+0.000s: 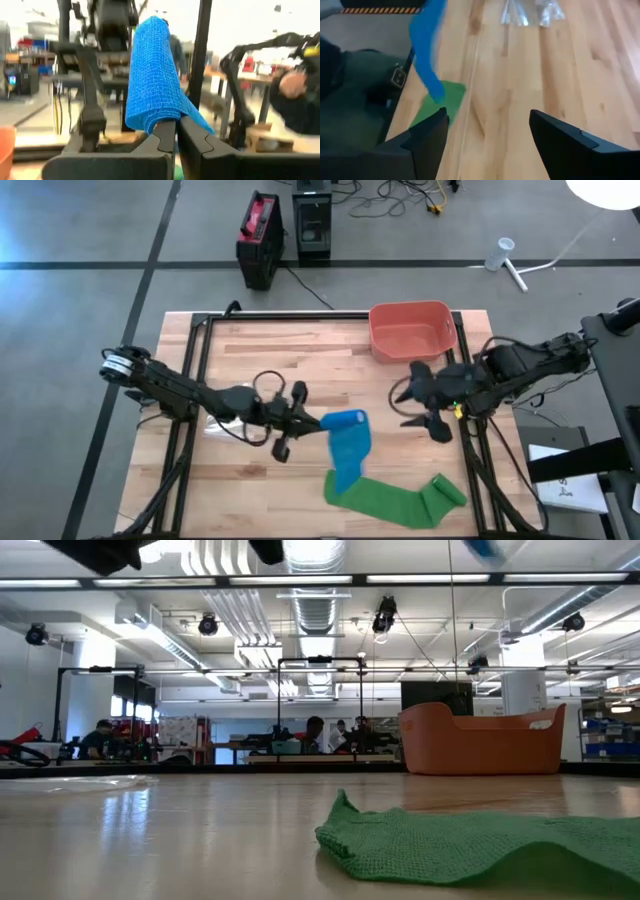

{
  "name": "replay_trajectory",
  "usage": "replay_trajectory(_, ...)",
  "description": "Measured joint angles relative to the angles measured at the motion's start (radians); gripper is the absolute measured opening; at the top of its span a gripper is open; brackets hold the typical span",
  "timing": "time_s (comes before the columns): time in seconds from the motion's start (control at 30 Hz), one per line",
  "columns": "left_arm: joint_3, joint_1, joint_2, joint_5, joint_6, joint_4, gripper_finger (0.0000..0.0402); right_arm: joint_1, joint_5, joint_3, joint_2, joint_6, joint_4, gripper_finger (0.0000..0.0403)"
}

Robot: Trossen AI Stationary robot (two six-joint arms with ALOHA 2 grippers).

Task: Roll bandage
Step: Roll the blue bandage

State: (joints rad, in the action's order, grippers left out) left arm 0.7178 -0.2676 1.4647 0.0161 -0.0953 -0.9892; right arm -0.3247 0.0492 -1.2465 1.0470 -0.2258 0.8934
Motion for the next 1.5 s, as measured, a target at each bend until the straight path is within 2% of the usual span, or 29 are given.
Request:
replay_trajectory(0.17,-0.079,0.0,-0.025,-0.002,-0.032,-0.132,0.0,-0.045,0.091,0.053,0.021,0.077,-0.216,0.0249)
replay_trajectory(0.33,-0.095,0.0,-0.017,-0.001,-0.069,-0.139,0.0,-0.062,0.093,0.043,0.066,0.279,-0.465,0.0232)
replay_trajectory(0.47,-0.078,0.0,0.007,0.0,-0.08,-0.117,0.0,-0.061,0.093,0.035,0.107,0.351,-0.573,0.0218)
replay_trajectory(0.6,-0.059,0.0,0.028,-0.001,-0.093,-0.077,0.0,-0.062,0.093,0.027,0.15,0.383,-0.568,0.0205)
replay_trajectory(0.83,-0.031,-0.001,0.048,-0.061,-0.121,-0.046,0.0,-0.072,0.083,0.026,0.184,0.532,-0.569,0.0195)
replay_trajectory(1.13,-0.026,0.0,0.05,-0.103,-0.127,-0.04,0.0,-0.09,0.082,0.025,0.187,0.571,-0.545,0.0188)
replay_trajectory(1.27,-0.024,0.002,0.05,-0.075,-0.159,-0.038,0.0,-0.092,0.086,0.024,0.209,0.578,-0.543,0.0179)
replay_trajectory(1.33,-0.019,0.002,0.051,-0.069,-0.159,-0.021,0.0,-0.092,0.12,0.024,0.226,0.573,-0.546,0.0171)
replay_trajectory(1.5,-0.011,0.001,0.052,-0.059,-0.159,-0.008,0.0,-0.092,0.297,0.024,0.256,0.589,-0.543,0.0139)
